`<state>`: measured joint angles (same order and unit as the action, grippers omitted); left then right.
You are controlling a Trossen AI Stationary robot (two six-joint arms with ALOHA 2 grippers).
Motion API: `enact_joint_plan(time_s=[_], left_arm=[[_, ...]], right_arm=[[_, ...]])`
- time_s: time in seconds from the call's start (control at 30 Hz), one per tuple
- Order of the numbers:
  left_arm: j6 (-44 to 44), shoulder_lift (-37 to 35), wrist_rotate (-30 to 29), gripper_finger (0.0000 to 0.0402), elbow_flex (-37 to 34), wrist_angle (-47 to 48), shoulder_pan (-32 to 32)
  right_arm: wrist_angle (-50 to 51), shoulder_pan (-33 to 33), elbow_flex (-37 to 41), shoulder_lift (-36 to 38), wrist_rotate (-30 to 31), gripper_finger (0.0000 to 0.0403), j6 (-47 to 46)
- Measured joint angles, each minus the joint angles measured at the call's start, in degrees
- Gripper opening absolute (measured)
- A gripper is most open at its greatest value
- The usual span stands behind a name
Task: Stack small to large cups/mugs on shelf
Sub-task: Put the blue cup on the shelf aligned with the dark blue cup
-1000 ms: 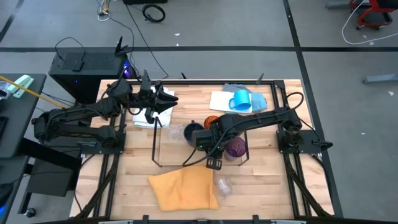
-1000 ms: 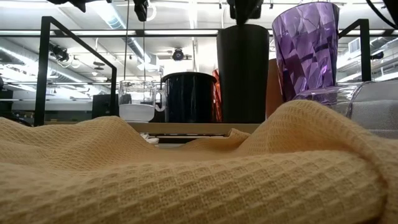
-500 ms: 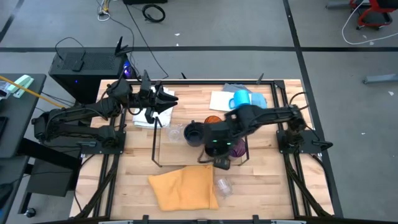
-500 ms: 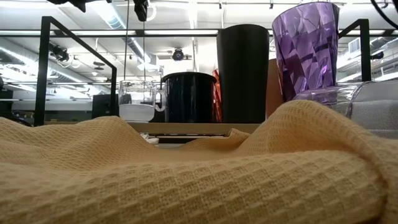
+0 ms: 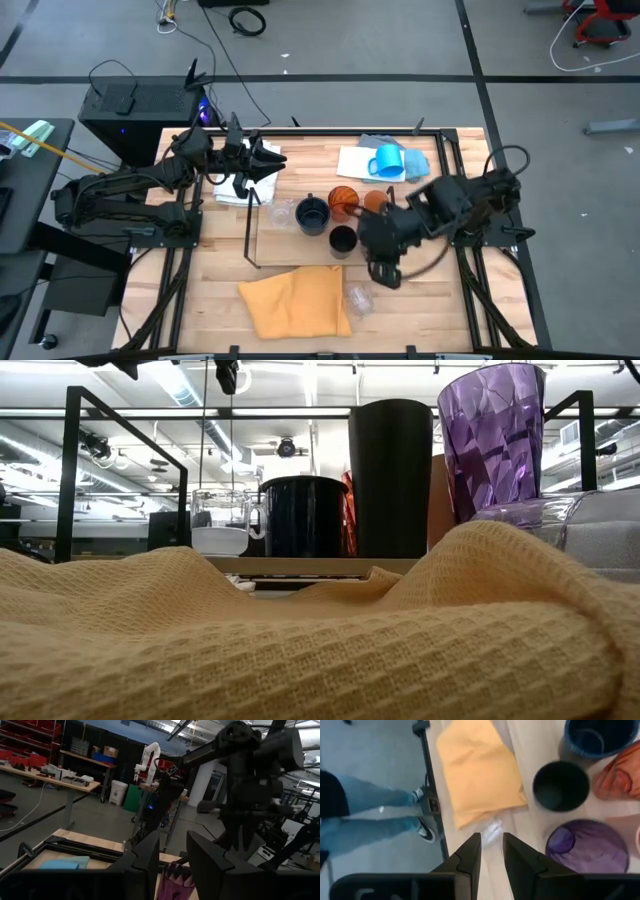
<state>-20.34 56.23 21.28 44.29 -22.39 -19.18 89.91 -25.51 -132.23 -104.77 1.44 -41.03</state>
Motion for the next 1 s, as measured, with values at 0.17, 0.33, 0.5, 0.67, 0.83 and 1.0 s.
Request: enact_joint_plan(time_s=[0.17, 0.33, 0.5, 0.67, 0.83, 1.0], left_arm=[[-0.3, 0.0, 0.0, 0.0105, 0.0, 0.0, 0.0], [-0.2, 0.0, 0.0, 0.0105, 0.0, -0.1, 0.0], [-0.4, 0.0, 0.0, 0.0105, 0.0, -0.8, 0.0], [-0.9, 0.0, -0.4, 0.0105, 0.0, -1.6, 0.0], [-1.3, 0.0, -2.3, 0.0105, 0.0, -1.7, 0.0], [1.6, 0.0, -4.3, 0.0105, 0.0, -1.7, 0.0]], right_arm=[[0.0, -3.7, 6.0, 0.4, 4.6, 0.0086, -3.9], [0.0, -0.7, 16.6, 5.3, 9.7, 0.0075, -3.0], [0.1, 7.8, 29.5, 15.4, 13.4, 0.0061, 4.2], [-0.1, 19.9, 43.7, 28.4, 13.8, 0.0052, 12.4], [-5.8, 32.0, 56.7, 40.9, 5.8, 0.0051, 18.0], [-14.3, 37.8, 67.8, 49.3, 2.5, 0.006, 19.1]])
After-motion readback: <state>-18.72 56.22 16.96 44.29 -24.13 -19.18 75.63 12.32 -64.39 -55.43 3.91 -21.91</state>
